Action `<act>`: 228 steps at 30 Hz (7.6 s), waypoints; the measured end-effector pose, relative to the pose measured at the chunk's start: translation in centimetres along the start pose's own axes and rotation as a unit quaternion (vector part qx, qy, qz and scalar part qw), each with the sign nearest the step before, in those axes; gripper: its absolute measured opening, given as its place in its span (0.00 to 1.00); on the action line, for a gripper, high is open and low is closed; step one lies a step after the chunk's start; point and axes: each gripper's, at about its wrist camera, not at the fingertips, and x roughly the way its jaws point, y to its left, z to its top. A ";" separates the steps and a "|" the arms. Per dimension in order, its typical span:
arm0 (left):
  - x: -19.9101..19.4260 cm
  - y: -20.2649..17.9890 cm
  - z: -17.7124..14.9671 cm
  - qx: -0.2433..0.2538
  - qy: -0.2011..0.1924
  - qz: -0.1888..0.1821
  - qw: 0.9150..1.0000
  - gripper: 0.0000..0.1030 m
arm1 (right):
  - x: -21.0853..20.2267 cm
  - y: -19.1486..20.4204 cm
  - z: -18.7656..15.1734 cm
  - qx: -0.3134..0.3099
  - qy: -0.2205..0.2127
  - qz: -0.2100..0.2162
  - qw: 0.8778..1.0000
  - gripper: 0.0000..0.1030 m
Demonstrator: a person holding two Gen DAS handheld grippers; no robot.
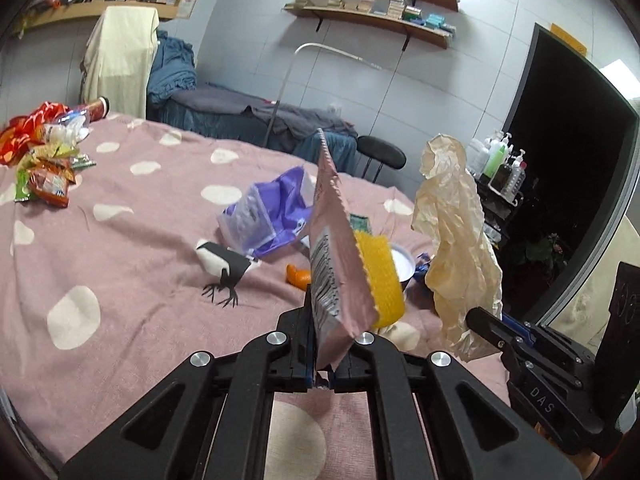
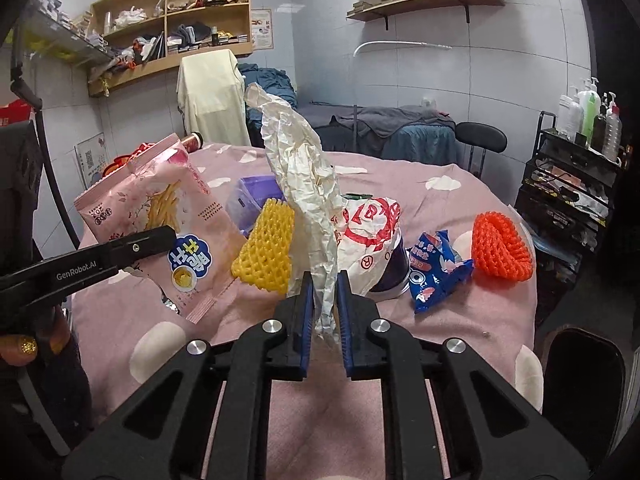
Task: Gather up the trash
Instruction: 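Carry both items over the black bin and open both grippers to drop them, then move the left gripper back to the bed and grasp the yellow foam net, then grasp the orange foam net with the right gripper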
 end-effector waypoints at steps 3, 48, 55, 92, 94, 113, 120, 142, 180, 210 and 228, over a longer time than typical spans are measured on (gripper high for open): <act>-0.6 -0.9 0.3 0.006 -0.013 -0.015 1.000 0.05 | -1.7 -0.6 0.0 0.019 -0.018 -0.005 1.000 0.13; 7.6 -21.8 -7.4 0.172 0.131 -0.232 0.949 0.05 | -9.8 -23.7 -15.0 0.310 0.048 -0.281 0.907 0.69; 8.0 -24.1 -8.5 0.204 0.147 -0.237 0.938 0.05 | -13.3 -23.9 -14.0 0.307 0.001 -0.333 0.891 0.77; 12.1 -29.5 -14.0 0.326 0.218 -0.201 0.898 0.86 | -17.3 -25.7 -13.6 0.332 -0.031 -0.356 0.873 0.95; 11.9 -29.5 -13.8 0.323 0.214 -0.205 0.899 0.87 | -17.3 -25.8 -13.6 0.330 -0.032 -0.358 0.873 0.95; 4.6 -23.1 -8.1 0.275 0.066 -0.192 0.940 0.94 | -14.8 -22.2 -11.7 0.268 -0.045 -0.307 0.912 0.95; 4.2 -19.2 -6.1 0.249 0.038 -0.143 0.957 0.94 | -12.6 -18.8 -10.0 0.218 -0.046 -0.271 0.936 0.95; 6.6 -6.6 -2.8 0.120 0.069 -0.039 0.990 0.94 | -3.9 -11.6 -3.7 0.115 -0.008 -0.169 0.979 0.95; 10.8 -9.2 -1.7 0.149 0.119 -0.075 0.979 0.18 | 8.5 -16.3 1.2 0.024 0.094 -0.171 0.980 0.65; 10.0 -8.6 -2.0 0.133 0.113 -0.088 0.981 0.18 | 12.3 -19.8 4.5 0.132 0.099 -0.085 0.983 0.48; 7.4 -10.1 -2.0 0.138 0.081 -0.107 0.981 0.18 | 2.7 -17.5 3.0 0.152 0.013 -0.085 0.985 0.32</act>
